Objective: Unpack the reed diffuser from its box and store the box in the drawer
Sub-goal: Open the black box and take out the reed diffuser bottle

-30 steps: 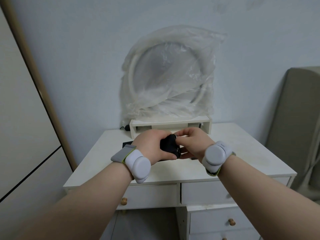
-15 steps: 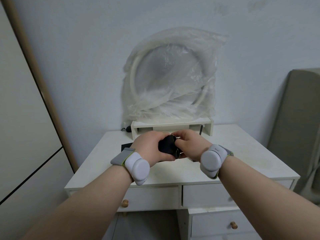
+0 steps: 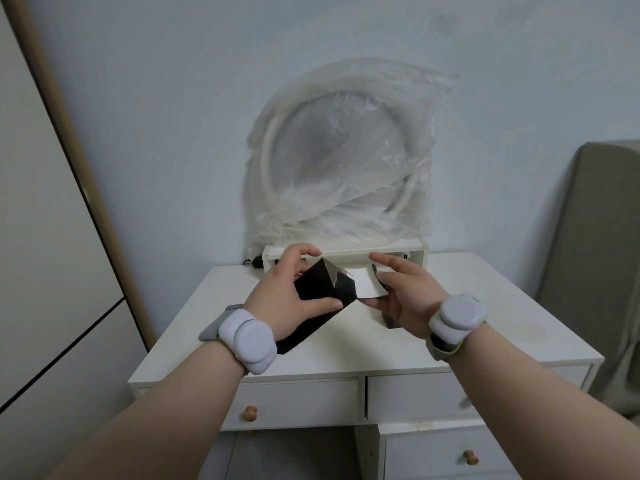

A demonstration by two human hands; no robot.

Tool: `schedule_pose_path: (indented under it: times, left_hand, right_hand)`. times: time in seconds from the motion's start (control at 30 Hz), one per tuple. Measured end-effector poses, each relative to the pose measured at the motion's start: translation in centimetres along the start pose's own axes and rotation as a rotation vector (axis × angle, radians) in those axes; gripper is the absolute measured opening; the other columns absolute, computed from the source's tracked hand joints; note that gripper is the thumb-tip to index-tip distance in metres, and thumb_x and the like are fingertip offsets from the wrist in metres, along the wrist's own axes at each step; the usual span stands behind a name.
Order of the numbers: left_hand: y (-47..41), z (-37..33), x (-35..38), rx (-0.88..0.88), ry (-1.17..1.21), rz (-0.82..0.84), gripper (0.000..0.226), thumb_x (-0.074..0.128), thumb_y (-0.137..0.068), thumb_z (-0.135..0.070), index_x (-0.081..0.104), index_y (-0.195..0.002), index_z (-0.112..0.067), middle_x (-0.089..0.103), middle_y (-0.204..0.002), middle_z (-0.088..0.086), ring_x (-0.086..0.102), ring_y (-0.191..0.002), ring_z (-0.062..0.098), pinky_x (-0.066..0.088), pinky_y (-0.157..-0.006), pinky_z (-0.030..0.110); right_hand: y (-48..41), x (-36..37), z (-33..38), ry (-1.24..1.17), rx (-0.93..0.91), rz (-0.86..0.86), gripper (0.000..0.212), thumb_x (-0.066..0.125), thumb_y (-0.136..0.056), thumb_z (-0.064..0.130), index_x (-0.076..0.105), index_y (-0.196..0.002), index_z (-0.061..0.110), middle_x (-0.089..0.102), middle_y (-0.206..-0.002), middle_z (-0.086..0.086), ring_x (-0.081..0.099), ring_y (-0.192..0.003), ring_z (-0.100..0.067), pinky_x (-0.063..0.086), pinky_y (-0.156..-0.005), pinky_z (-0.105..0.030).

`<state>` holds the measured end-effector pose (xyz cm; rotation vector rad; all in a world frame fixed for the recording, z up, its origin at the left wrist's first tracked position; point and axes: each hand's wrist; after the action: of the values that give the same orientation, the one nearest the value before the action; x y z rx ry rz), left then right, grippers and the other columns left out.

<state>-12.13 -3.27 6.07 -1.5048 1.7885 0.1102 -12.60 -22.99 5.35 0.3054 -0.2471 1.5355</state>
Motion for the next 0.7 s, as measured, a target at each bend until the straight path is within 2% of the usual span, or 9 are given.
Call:
schedule_pose_path:
  times: [0.07,0.13,0.27,0.33,0.43,0.53,0.6,0.7]
  left_hand:
    - [0.0,0.0,-0.1,0.029,0.038,-0.008,0.062,0.083,-0.062,-0.027,0.035,-0.094,-0.051,0.066,-0.099,-0.006,0.066,-0.091,0.013,0.05,-0.086,0.029]
    - [0.0,-0.1,0.2,0.064,0.051,0.008,0.056,0.079,-0.063,-0.031,0.034,-0.09,-0.052,0.062,-0.101,-0.001,0.066,-0.087,0.015,0.053,-0.081,0.034]
    - [0.0,0.3,0.7,0.101,0.036,0.062,0.041,0.07,-0.066,-0.044,0.039,-0.091,-0.055,0.056,-0.105,-0.001,0.062,-0.092,0.022,0.054,-0.079,0.044]
    - [0.0,0.4,0.6,0.126,-0.005,0.053,0.04,0.069,-0.068,-0.043,0.042,-0.093,-0.059,0.055,-0.104,-0.009,0.057,-0.098,0.015,0.051,-0.084,0.035]
    - [-0.2,0.4,0.1,0.168,-0.075,0.021,0.049,0.071,-0.071,-0.04,0.043,-0.105,-0.062,0.052,-0.116,-0.017,0.048,-0.11,-0.002,0.038,-0.092,0.016]
    - [-0.2,0.2,0.1,0.182,-0.134,0.017,0.066,0.075,-0.072,-0.034,0.04,-0.125,-0.05,0.051,-0.117,-0.014,0.043,-0.104,-0.009,0.028,-0.089,0.0]
    - [-0.2,0.1,0.4,0.197,-0.194,0.01,0.074,0.076,-0.071,-0.034,0.038,-0.134,-0.04,0.051,-0.119,-0.012,0.041,-0.103,-0.006,0.027,-0.088,-0.001]
    - [-0.2,0.1,0.8,0.221,-0.273,-0.003,0.078,0.074,-0.07,-0.04,0.035,-0.138,-0.036,0.051,-0.128,-0.01,0.044,-0.113,0.002,0.031,-0.092,0.011]
  right_hand:
    - [-0.1,-0.1,-0.8,-0.023,0.029,0.011,0.037,0.042,-0.092,-0.007,0.051,-0.124,0.01,0.063,-0.097,-0.018,0.069,-0.066,-0.018,0.059,-0.058,-0.028]
    - [-0.1,0.2,-1.8,-0.009,0.062,0.047,0.032,0.043,-0.091,-0.007,0.052,-0.12,0.006,0.063,-0.089,-0.016,0.069,-0.058,-0.016,0.059,-0.059,-0.026]
    - [-0.2,1.3,-3.2,-0.053,0.071,0.085,0.032,0.048,-0.086,-0.011,0.057,-0.115,-0.001,0.065,-0.08,-0.015,0.064,-0.061,-0.019,0.055,-0.057,-0.023]
    - [-0.3,1.6,-3.2,-0.092,0.06,0.078,0.03,0.048,-0.086,-0.011,0.06,-0.111,-0.001,0.067,-0.08,-0.014,0.066,-0.062,-0.018,0.055,-0.057,-0.023]
    - [-0.3,1.8,-2.6,-0.125,0.061,0.068,0.026,0.046,-0.087,-0.007,0.064,-0.106,-0.003,0.068,-0.083,-0.015,0.069,-0.063,-0.018,0.056,-0.058,-0.025]
    - [-0.3,1.9,-2.2,-0.137,0.123,0.021,0.023,0.053,-0.087,0.009,0.065,-0.104,-0.001,0.068,-0.087,-0.016,0.067,-0.069,-0.024,0.057,-0.066,-0.032]
    - [-0.4,2.0,-2.1,-0.085,0.159,-0.001,0.022,0.055,-0.086,0.021,0.064,-0.1,0.006,0.066,-0.085,-0.014,0.063,-0.072,-0.025,0.056,-0.075,-0.035]
    - [-0.4,2.2,-2.2,0.006,0.169,0.001,0.021,0.058,-0.083,0.029,0.066,-0.094,0.012,0.066,-0.077,-0.007,0.062,-0.069,-0.021,0.054,-0.082,-0.037]
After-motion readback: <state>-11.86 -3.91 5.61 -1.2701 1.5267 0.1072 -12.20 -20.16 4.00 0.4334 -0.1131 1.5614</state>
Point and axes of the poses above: each hand's wrist, its own y-axis away from the middle knuckle, its own x-axis out of the palm, z = x × y
